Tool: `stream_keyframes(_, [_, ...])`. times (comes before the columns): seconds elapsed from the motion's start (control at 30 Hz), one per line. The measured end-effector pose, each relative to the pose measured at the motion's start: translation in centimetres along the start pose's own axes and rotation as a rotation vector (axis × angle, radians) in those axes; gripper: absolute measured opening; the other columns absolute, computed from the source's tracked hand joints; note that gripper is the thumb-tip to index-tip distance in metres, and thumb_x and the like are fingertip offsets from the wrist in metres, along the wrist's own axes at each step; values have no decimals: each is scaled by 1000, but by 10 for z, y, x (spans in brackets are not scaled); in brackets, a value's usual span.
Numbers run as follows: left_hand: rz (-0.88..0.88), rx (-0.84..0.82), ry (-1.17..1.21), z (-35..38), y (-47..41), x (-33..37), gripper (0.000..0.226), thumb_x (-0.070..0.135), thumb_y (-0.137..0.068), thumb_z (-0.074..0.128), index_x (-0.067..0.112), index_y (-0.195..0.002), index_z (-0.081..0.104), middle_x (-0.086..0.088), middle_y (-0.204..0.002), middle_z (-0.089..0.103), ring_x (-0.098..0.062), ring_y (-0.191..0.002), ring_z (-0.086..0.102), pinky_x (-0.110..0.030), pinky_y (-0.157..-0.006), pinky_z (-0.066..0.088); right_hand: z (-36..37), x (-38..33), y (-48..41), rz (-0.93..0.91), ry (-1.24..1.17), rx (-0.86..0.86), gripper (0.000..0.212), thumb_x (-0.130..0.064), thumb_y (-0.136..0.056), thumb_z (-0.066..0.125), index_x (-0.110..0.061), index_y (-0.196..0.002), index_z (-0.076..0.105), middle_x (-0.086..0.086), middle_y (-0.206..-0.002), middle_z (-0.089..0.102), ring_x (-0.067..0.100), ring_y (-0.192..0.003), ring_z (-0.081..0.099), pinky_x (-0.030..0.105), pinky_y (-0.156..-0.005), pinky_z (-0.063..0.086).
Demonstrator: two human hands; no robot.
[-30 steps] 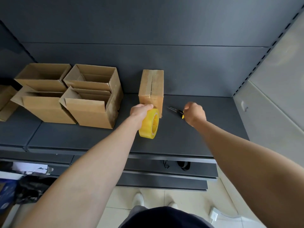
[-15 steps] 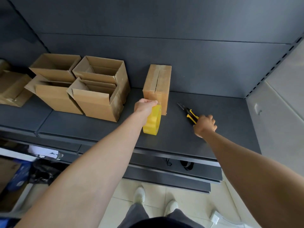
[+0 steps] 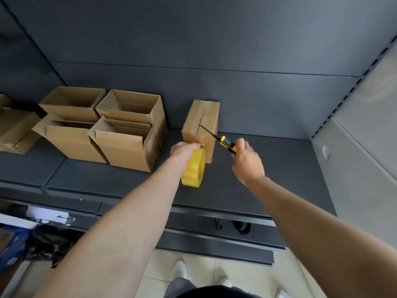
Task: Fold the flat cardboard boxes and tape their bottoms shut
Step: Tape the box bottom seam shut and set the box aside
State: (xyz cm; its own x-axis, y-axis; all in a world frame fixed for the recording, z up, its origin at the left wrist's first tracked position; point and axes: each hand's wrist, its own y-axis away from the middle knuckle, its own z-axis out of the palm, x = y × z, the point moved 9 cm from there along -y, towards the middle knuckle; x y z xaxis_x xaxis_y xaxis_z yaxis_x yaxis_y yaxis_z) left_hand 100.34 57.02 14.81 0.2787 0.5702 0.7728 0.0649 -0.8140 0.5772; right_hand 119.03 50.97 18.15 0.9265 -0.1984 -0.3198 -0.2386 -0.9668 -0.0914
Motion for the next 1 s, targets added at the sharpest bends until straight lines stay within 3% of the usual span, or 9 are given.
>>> stream_keyframes(0.1, [-1, -24, 0, -1, -5, 0, 45, 33, -80, 74, 15, -118, 59, -7, -112, 58, -25, -95, 53, -34, -81, 43, -3, 5, 2, 26, -37, 33, 19, -3, -94, 47, -2, -112, 43, 14, -106, 52, 34, -92, 52, 34, -67, 33])
stream_keyframes(0.27, [-16, -59, -18, -3, -8, -3, 39, 35, -78, 75, 20, -111, 60, -7, -114, 58, -28, -105, 56, -37, -89, 47, 13, -16, -2, -81, 65, -70, 26, -2, -91, 50, -7, -115, 42, 11, -107, 54, 30, -92, 53, 32, -70, 33])
stream_keyframes(0.47, [-40, -136, -35, -5, -12, -9, 42, 37, -76, 75, 22, -112, 61, -9, -115, 61, -30, -104, 58, -44, -94, 48, 31, -24, -7, -54, 121, -169, 32, 0, -88, 51, -12, -116, 39, 8, -109, 52, 28, -96, 53, 35, -77, 40])
stream_keyframes(0.73, [-118, -127, -13, -12, -17, -12, 49, 37, -75, 77, 12, -114, 60, -9, -100, 61, -26, -86, 58, -38, -77, 45, 45, -34, -10, -54, 222, -221, 53, 7, -80, 59, -14, -123, 35, 8, -114, 50, 28, -103, 53, 37, -84, 43])
stream_keyframes(1.0, [-143, -130, -73, -18, -17, -9, 70, 44, -69, 79, 14, -126, 50, -11, -112, 58, -30, -97, 57, -43, -82, 47, 43, -31, -11, -9, 298, -226, 57, 6, -79, 62, -15, -124, 33, 8, -116, 50, 29, -105, 52, 39, -84, 44])
